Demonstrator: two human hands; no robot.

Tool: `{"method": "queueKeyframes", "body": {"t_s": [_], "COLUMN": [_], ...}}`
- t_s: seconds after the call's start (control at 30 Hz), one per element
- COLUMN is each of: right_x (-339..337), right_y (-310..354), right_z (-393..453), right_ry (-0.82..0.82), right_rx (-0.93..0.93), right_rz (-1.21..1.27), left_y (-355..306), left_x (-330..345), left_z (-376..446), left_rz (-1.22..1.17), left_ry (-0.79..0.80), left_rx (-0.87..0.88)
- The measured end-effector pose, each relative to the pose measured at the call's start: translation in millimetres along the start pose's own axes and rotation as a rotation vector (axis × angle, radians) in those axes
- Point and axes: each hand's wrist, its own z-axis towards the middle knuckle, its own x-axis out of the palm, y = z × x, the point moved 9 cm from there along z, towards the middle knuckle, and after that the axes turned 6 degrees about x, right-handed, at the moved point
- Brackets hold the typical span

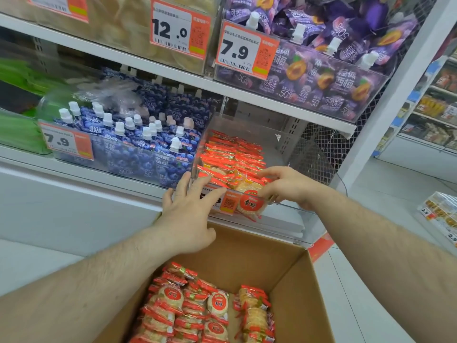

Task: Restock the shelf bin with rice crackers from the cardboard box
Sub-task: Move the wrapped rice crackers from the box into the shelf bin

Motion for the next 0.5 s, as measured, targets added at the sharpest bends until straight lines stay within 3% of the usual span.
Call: {"method": "queueKeyframes", "body": {"t_s": [0.13,0.27,0.5], "right_x": [-14,-4,9], "right_y": [-6,5,11], "right_z": [-3,-4,3], "right_ry": [-0.082,-0.142,-0.177], "right_rx": [0.014,-0.057,-0.019], "right_rz": [0.159,0.048,-0.069], "left_y": [-2,-4,-5], "left_x": [1,0,1], "left_z": [1,1,0], "left_rz": [-0.005,-0.019,-0.019], "left_ry": [-0.008,-0.020,-0.018], "left_rx": [0.006,0.000,-0.004]}}
